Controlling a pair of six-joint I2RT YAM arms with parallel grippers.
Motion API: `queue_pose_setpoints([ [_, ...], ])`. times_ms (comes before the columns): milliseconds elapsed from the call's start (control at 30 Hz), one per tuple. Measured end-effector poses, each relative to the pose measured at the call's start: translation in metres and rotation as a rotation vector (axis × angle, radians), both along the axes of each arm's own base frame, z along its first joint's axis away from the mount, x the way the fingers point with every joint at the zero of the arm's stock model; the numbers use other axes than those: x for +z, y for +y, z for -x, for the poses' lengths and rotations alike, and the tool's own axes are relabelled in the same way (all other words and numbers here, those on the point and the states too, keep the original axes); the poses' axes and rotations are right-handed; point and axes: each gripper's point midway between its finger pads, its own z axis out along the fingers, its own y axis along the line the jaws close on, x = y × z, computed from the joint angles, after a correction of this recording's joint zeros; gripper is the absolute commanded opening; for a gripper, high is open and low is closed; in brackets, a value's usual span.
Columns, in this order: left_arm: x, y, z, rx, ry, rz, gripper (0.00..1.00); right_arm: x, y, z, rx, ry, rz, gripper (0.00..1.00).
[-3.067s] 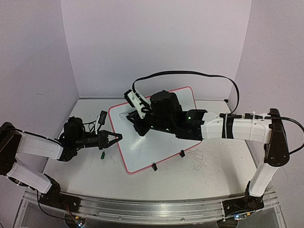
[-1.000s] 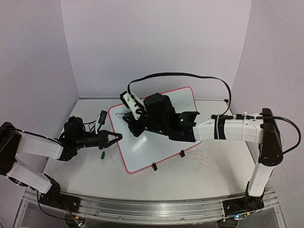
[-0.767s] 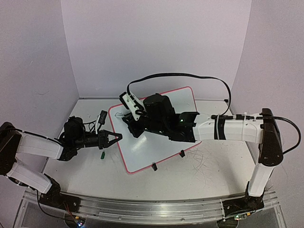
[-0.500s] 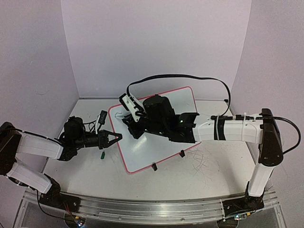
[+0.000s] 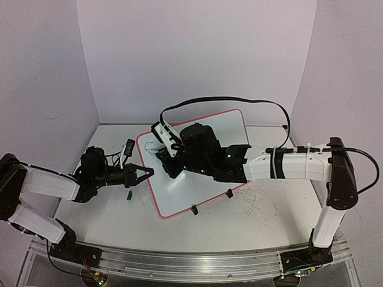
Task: Write a sentence on the whiteboard
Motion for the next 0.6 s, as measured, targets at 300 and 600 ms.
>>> queue_pose_setpoints([
  [300, 0.000, 0.000, 0.000, 0.001, 0.000, 0.000, 0.00, -0.002, -0.014, -0.004, -0.056, -0.005, 0.012, 0.00],
  [600, 0.000, 0.000, 0.000, 0.001, 0.000, 0.000, 0.00, -0.007, -0.021, -0.004, -0.078, -0.002, 0.022, 0.00],
])
